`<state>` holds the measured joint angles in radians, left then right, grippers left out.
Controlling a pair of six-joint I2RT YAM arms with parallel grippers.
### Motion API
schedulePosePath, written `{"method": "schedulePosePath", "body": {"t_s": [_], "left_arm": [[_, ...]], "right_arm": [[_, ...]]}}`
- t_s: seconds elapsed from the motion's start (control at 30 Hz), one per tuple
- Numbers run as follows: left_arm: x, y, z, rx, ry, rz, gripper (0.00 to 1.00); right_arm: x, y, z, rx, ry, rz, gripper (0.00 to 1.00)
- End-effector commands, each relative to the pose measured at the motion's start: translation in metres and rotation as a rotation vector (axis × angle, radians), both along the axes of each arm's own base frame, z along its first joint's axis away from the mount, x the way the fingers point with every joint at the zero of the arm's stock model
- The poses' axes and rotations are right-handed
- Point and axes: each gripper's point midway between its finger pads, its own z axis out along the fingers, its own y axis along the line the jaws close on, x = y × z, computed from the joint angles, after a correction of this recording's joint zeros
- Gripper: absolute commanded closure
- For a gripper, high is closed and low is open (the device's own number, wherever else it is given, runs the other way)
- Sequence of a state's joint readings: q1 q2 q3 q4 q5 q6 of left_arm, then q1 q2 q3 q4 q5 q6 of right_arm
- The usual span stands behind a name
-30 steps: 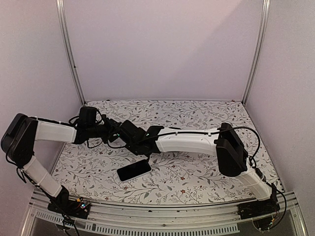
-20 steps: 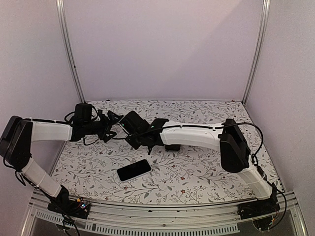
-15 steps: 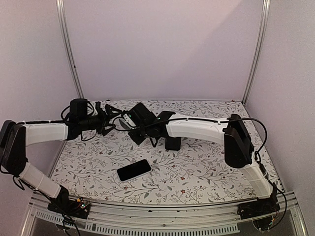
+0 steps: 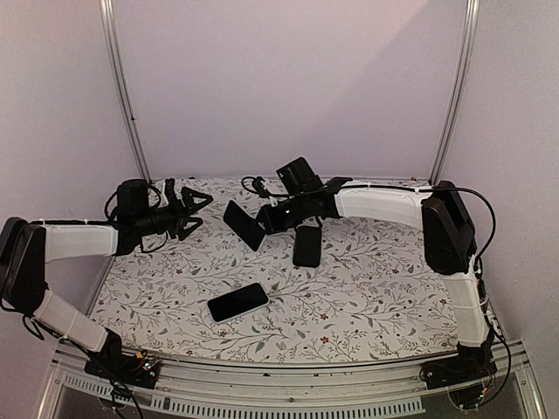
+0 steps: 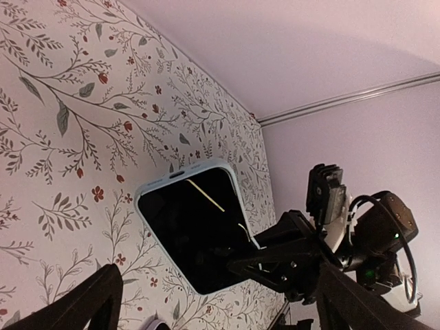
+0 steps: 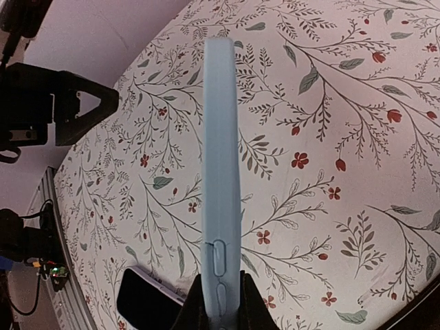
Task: Take the phone out of the phone case
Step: Pass from the right arm to the left
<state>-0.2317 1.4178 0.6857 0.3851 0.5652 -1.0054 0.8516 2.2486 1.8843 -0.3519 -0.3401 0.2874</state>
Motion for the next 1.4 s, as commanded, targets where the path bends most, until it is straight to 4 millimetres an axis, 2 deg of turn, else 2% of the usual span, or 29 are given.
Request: {"method": "schedulePosePath", "body": {"t_s": [0.0, 0.17, 0.43, 0.7, 0.97, 1.13, 1.23, 1.37], "left_arm": [[-0.001, -0.003, 0.008, -0.02, -0.066, -0.034, 0.0], [-0.004, -0.012, 0.009, -0.061, -0.071, -0.071, 0.01], [-0.011, -0.037, 0.022, -0.153, -0.129, -0.149, 0.01], [-0.011, -0.059, 0.04, -0.255, -0.182, -0.213, 0.03], [-0.009, -0.082, 0.041, -0.307, -0.156, -0.228, 0.24], [-0.006, -0.087, 0.041, -0.335, -0.147, -0.225, 0.46], [-0.002, -0.09, 0.044, -0.346, -0.147, -0.229, 0.62], [0.002, -0.094, 0.047, -0.35, -0.154, -0.231, 0.76]], "right_arm": [[-0.013, 0.011, 0.1, 0.337, 0.032, 0.126, 1.0], [-0.019, 0.007, 0.108, 0.436, 0.113, 0.184, 1.0], [-0.025, 0.003, 0.121, 0.541, 0.22, 0.26, 1.0], [-0.024, -0.017, 0.113, 0.596, 0.35, 0.288, 1.0], [-0.024, -0.03, 0.111, 0.617, 0.406, 0.292, 1.0], [-0.025, -0.037, 0.107, 0.621, 0.464, 0.314, 1.0], [-0.025, -0.039, 0.105, 0.619, 0.482, 0.313, 1.0], [-0.024, -0.041, 0.105, 0.618, 0.488, 0.313, 1.0]]}}
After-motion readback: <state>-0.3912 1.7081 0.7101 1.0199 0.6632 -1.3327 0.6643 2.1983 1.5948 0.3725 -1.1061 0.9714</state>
